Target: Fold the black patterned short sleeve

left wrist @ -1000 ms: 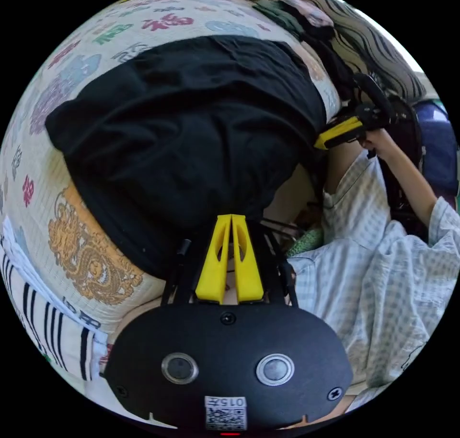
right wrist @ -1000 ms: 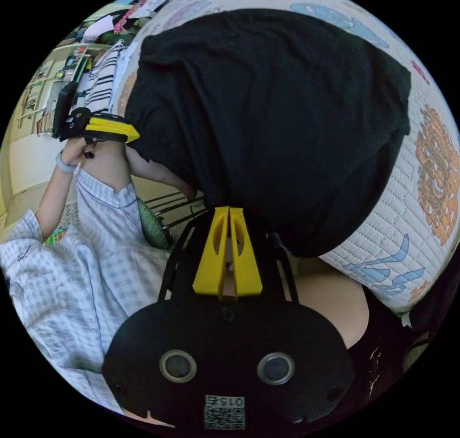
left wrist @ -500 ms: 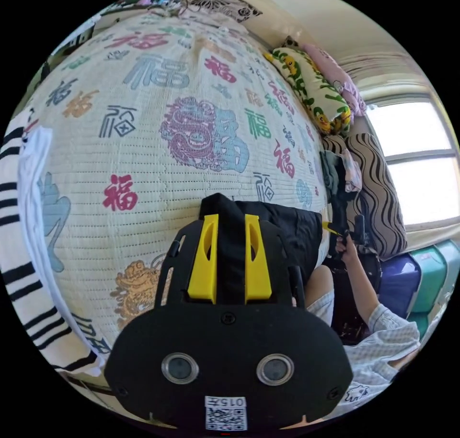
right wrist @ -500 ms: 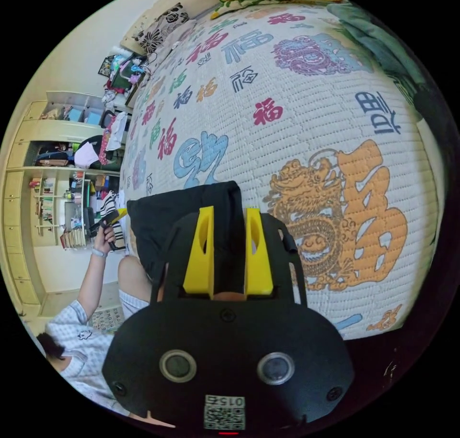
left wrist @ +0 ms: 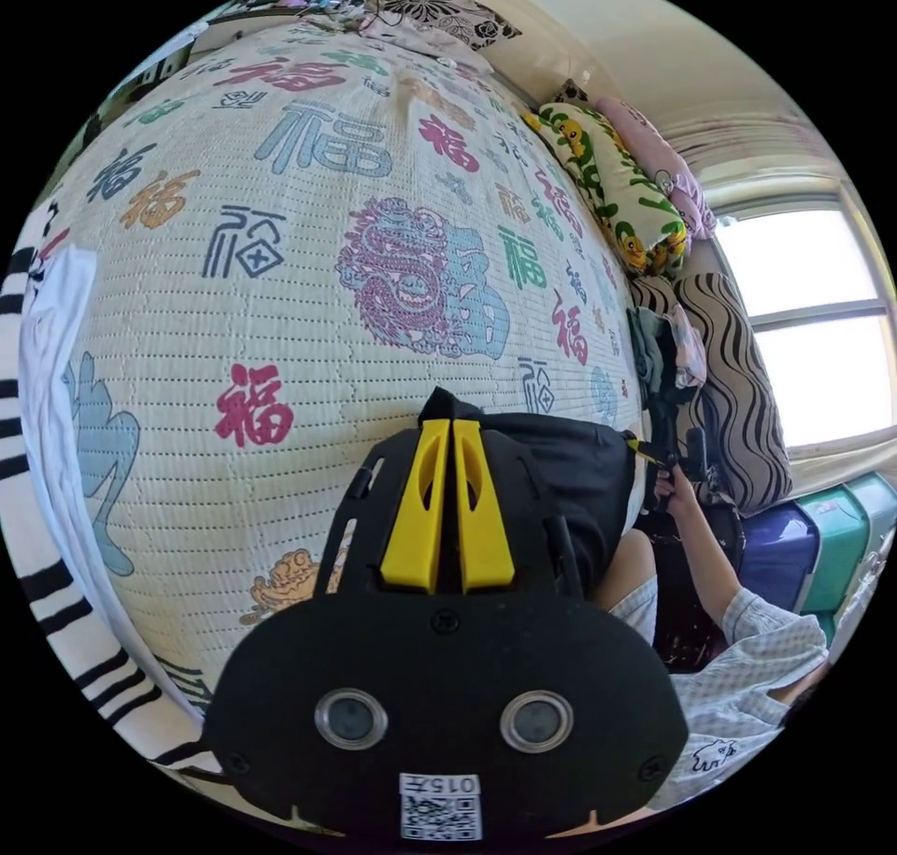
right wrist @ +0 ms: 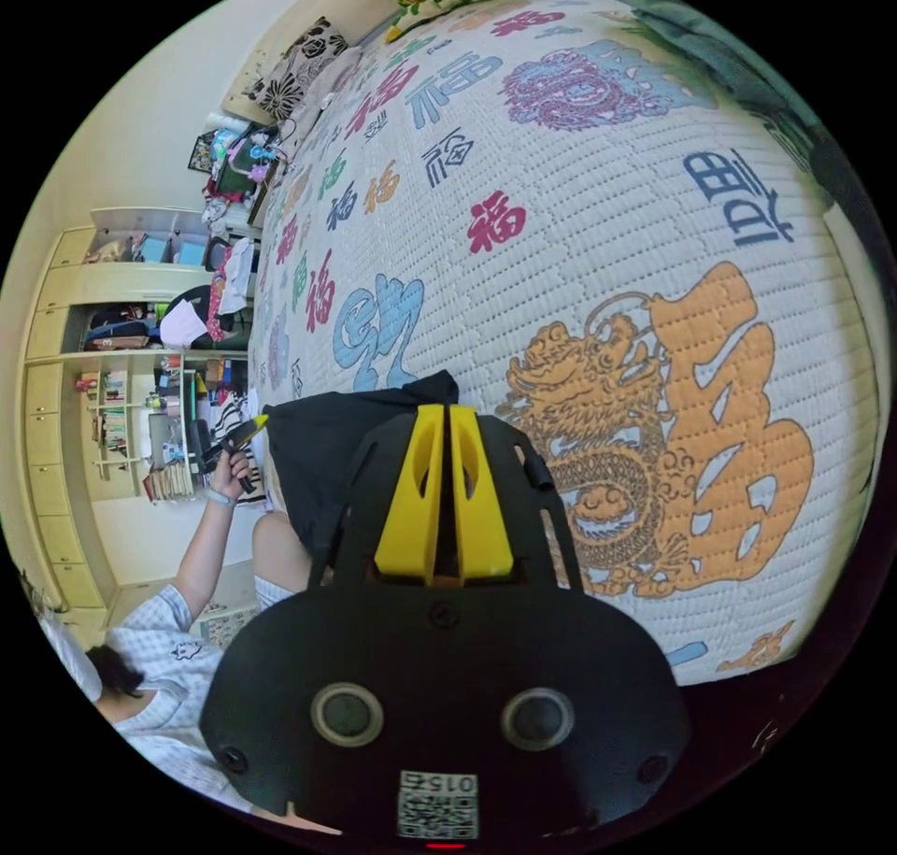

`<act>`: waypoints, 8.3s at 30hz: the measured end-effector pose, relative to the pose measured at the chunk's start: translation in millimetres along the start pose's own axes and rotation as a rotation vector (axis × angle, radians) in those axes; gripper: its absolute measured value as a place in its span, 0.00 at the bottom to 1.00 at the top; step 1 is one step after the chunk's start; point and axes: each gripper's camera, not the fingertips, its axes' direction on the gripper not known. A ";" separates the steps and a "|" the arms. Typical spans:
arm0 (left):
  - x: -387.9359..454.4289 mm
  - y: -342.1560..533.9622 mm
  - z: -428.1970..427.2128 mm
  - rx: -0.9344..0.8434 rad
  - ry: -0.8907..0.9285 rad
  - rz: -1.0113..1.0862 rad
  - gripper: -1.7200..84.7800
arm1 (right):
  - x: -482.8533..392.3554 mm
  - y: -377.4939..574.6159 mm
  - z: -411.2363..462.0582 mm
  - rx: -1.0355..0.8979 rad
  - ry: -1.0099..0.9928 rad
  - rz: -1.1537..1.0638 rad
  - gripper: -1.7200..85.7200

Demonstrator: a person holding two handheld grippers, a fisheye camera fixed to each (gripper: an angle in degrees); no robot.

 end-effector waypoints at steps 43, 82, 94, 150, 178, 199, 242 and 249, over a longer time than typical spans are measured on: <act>-16.5 -22.2 -45.4 -0.129 0.425 0.398 0.04 | 65.6 -13.5 -63.2 -0.133 -0.391 -0.354 0.03; 121.1 220.8 97.6 -0.113 -0.043 0.518 0.04 | 37.8 154.0 346.3 -0.154 0.327 -0.621 0.02; 107.3 288.5 110.0 -0.146 -0.129 0.577 0.08 | 95.9 177.5 429.2 -0.240 0.303 -0.589 0.02; -119.0 392.4 131.7 0.500 0.055 -0.232 0.01 | -154.5 -169.2 773.0 -0.463 0.815 -0.788 0.01; 213.6 365.9 481.4 0.127 0.005 0.928 0.02 | 181.6 -285.7 192.4 -0.038 -0.223 -0.226 0.03; 102.6 55.9 461.9 -0.216 0.092 0.856 0.13 | 85.7 -241.1 74.5 0.015 -0.083 -0.402 0.11; 8.2 -73.3 318.0 -0.049 0.575 0.269 0.17 | 166.7 -148.1 125.1 -0.102 -0.560 -0.340 0.14; 63.0 -93.9 318.4 -0.184 0.618 0.329 0.11 | 153.5 -146.8 174.1 -0.220 -0.586 -0.347 0.10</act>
